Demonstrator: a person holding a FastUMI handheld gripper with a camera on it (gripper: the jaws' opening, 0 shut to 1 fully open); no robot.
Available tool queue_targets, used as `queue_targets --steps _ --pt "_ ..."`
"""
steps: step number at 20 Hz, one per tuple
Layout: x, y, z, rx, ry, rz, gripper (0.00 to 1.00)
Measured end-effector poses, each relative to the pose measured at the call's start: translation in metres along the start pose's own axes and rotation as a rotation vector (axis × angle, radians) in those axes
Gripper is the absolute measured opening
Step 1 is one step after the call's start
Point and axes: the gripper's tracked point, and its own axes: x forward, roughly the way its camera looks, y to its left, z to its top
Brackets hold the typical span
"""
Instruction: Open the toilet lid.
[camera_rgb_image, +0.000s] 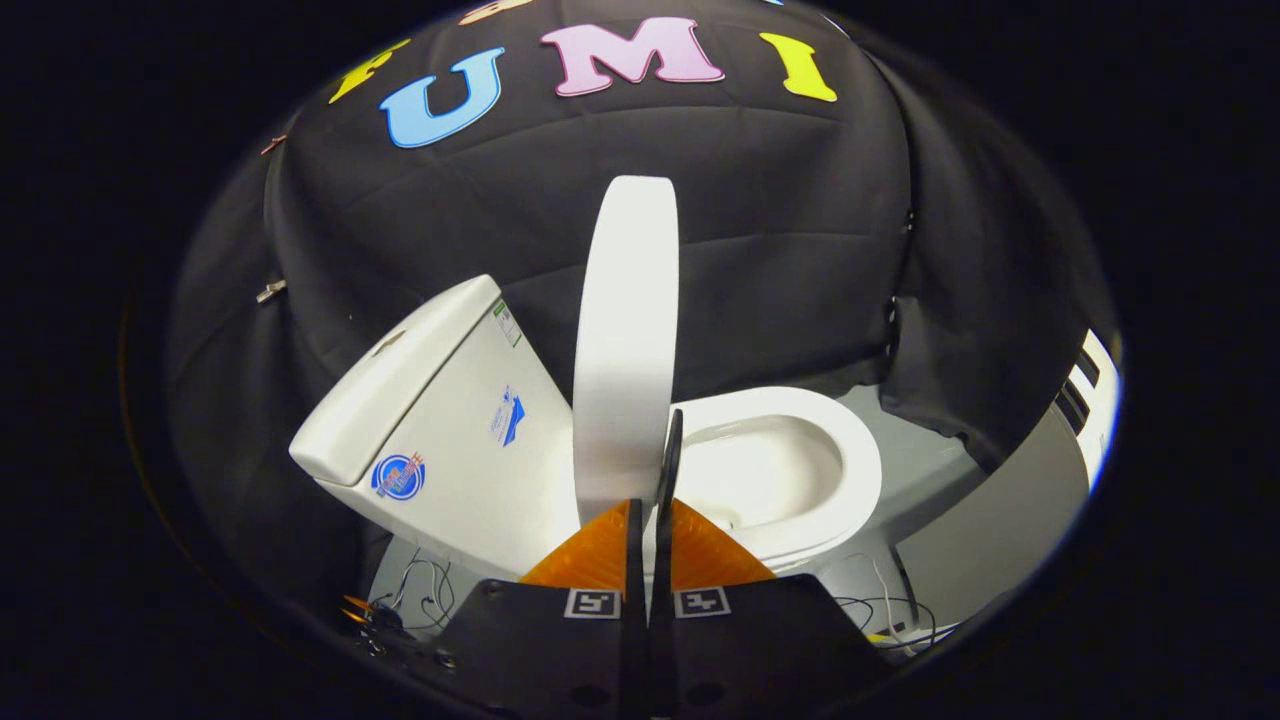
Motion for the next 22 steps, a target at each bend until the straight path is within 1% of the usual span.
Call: queue_targets --steps 5,6,7,8,9,10,11,13,15,18,20,22 --pt "-0.004 0.016 -0.002 -0.073 -0.017 -0.038 0.05" --pt "-0.011 0.047 -0.007 -0.044 0.006 0.085 0.05" --pt "-0.012 0.072 -0.019 -0.05 0.039 0.135 0.05" --pt "-0.011 0.082 -0.018 -0.109 0.005 0.118 0.05" --pt "-0.012 0.085 -0.007 -0.186 -0.041 0.091 0.05" --pt "-0.015 0.099 -0.002 -0.202 -0.068 0.135 0.05" --pt "-0.017 0.104 -0.003 -0.199 -0.065 0.148 0.05" --pt "-0.018 0.107 -0.003 -0.191 -0.065 0.181 0.05" --pt "-0.016 0.101 -0.002 -0.201 -0.079 0.184 0.05" --pt "-0.011 0.1 -0.014 -0.188 -0.038 0.194 0.05" --pt "-0.01 0.093 -0.016 -0.199 -0.046 0.186 0.05" --pt "-0.012 0.092 -0.02 -0.199 -0.036 0.196 0.05"
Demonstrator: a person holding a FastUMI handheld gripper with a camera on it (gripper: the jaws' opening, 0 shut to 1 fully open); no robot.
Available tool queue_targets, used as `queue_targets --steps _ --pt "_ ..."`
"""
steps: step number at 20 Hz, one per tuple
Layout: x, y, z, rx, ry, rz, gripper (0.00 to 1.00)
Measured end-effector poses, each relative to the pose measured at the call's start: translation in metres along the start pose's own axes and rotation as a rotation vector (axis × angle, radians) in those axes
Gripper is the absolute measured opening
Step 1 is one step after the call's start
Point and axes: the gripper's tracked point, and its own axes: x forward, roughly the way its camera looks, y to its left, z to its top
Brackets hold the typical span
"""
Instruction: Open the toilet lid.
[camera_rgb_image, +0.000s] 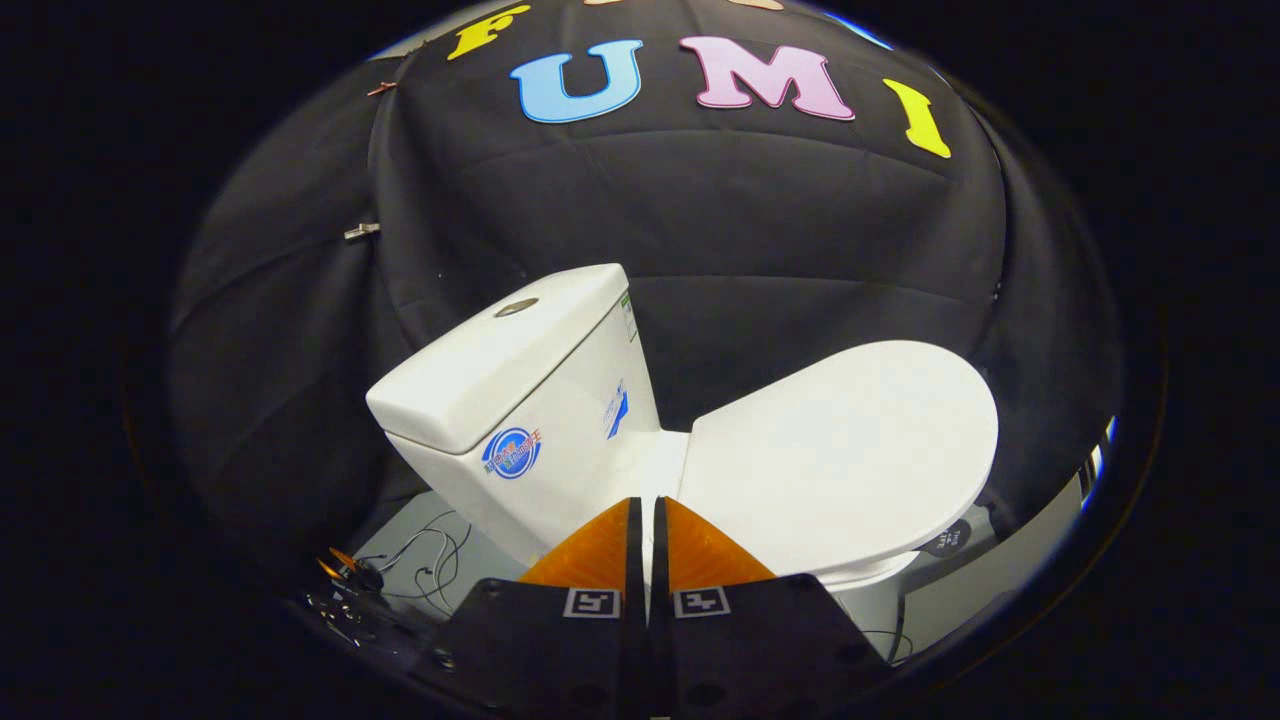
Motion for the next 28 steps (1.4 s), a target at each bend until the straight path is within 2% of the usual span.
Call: queue_targets --steps 3,7,14,24,26,28 --pt "-0.008 -0.007 -0.007 0.04 0.02 0.043 0.05" --pt "-0.019 -0.04 -0.003 0.083 0.019 0.07 0.05" --pt "-0.034 -0.102 0.028 0.127 -0.037 0.057 0.05" --pt "-0.044 -0.152 0.021 0.147 -0.026 0.02 0.05" --pt "-0.044 -0.153 0.018 0.145 -0.018 0.026 0.12" --pt "-0.045 -0.15 0.01 0.146 0.011 0.051 0.47"
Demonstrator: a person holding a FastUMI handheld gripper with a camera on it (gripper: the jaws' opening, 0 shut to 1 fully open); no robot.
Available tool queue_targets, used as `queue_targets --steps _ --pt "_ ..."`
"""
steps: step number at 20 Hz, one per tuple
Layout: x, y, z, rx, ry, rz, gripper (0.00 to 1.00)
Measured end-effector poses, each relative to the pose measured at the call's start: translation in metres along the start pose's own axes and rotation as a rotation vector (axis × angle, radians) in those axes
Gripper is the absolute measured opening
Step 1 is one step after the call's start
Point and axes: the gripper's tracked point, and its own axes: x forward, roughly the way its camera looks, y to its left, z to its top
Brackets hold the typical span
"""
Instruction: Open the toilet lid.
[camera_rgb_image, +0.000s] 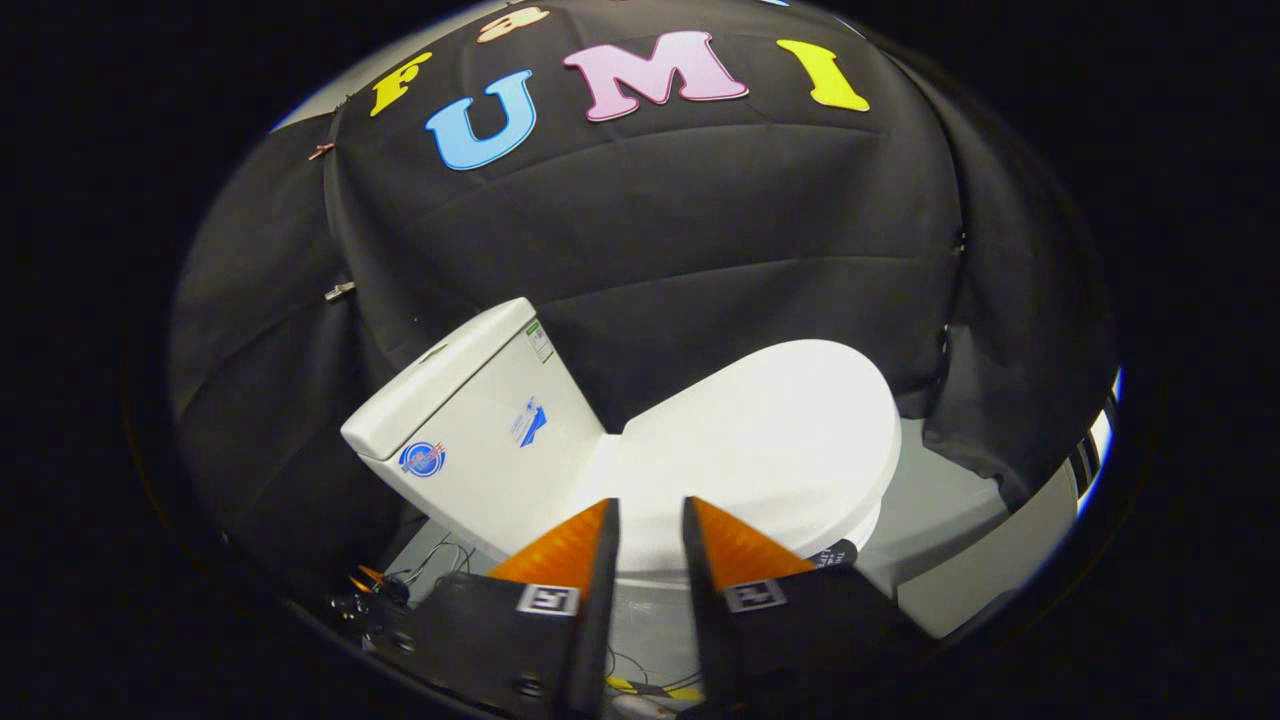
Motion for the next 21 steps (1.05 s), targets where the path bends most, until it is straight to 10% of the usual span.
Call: queue_targets --steps 3,21 --pt "0.0 -0.006 -0.006 0.012 0.026 -0.001 1.0" --pt "-0.007 -0.007 -0.009 0.014 0.027 0.013 1.0"
